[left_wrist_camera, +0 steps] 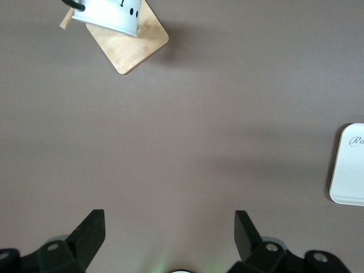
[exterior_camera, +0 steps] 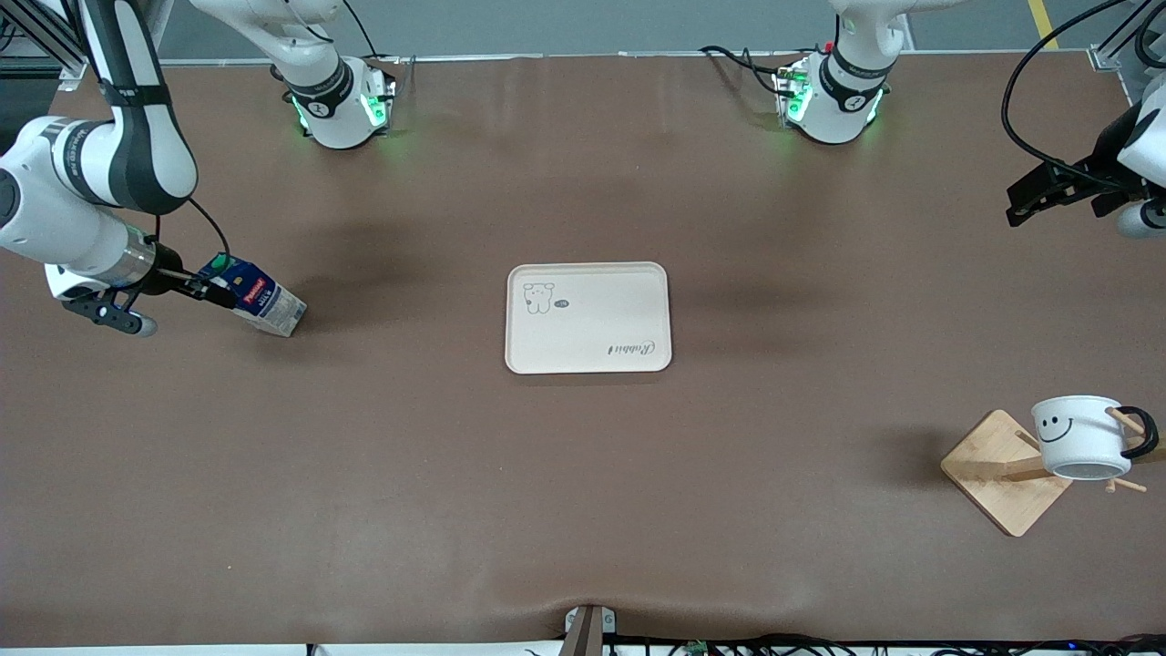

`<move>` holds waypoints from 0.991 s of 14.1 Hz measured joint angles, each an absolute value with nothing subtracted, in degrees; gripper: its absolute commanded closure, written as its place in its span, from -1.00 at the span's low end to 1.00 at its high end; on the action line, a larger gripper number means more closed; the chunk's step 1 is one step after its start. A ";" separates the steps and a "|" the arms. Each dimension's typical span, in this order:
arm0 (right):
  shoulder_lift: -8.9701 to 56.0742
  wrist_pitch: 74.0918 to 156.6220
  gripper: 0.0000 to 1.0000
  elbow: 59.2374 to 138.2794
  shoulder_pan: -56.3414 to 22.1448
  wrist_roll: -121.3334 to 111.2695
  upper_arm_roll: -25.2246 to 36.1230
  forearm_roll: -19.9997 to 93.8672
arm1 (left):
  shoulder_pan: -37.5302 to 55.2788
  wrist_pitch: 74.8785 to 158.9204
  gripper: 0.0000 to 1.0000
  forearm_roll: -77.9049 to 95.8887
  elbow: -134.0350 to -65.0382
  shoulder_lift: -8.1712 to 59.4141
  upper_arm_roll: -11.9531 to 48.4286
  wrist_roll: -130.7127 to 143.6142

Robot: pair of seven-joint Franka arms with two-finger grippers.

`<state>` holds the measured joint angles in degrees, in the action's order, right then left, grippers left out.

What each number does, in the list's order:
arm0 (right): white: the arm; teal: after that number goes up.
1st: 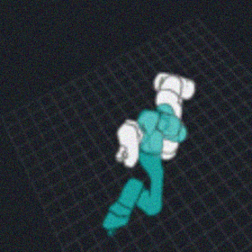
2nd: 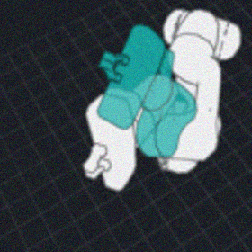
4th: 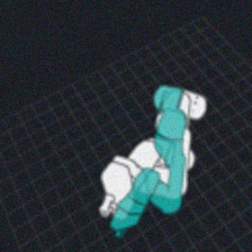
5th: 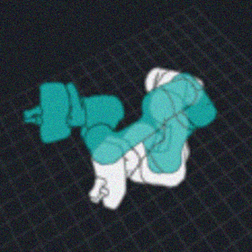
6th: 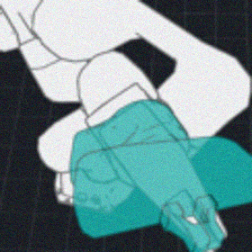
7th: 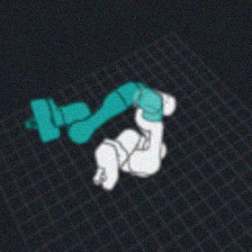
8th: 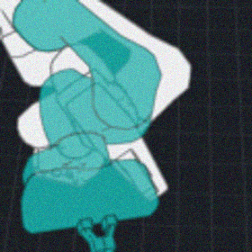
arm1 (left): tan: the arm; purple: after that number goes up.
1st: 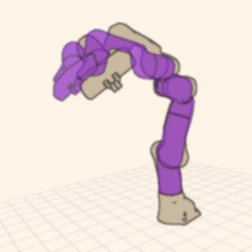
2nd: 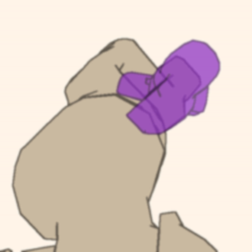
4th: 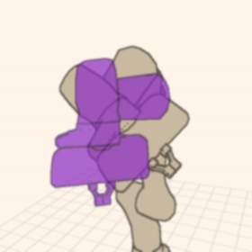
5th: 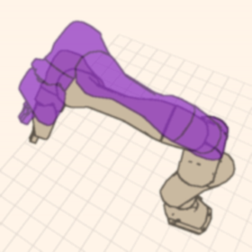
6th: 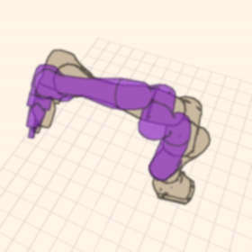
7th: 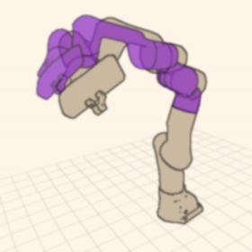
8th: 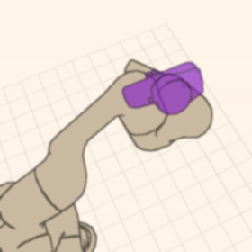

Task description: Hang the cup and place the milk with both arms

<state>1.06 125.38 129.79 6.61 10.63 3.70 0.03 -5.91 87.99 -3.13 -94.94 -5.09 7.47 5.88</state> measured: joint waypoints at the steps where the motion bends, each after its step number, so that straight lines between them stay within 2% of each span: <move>1: 0.87 125.38 -1.00 129.53 6.55 10.56 3.62 0.03 | -5.91 87.99 -1.00 -3.13 -94.95 -5.09 7.47 5.88; 5: 0.02 124.94 -1.00 128.30 5.95 10.11 3.26 0.03 | -5.92 87.98 -1.00 -3.12 -95.14 -5.53 7.27 5.88; 9: -0.10 117.75 -1.00 122.20 5.94 8.11 3.30 0.03 | -6.62 87.72 -1.00 -3.12 -95.40 -6.48 6.87 5.77; 14: -0.10 116.75 -1.00 116.92 5.48 6.09 3.22 0.05 | -6.95 87.53 -1.00 -3.12 -95.43 -6.74 6.66 5.73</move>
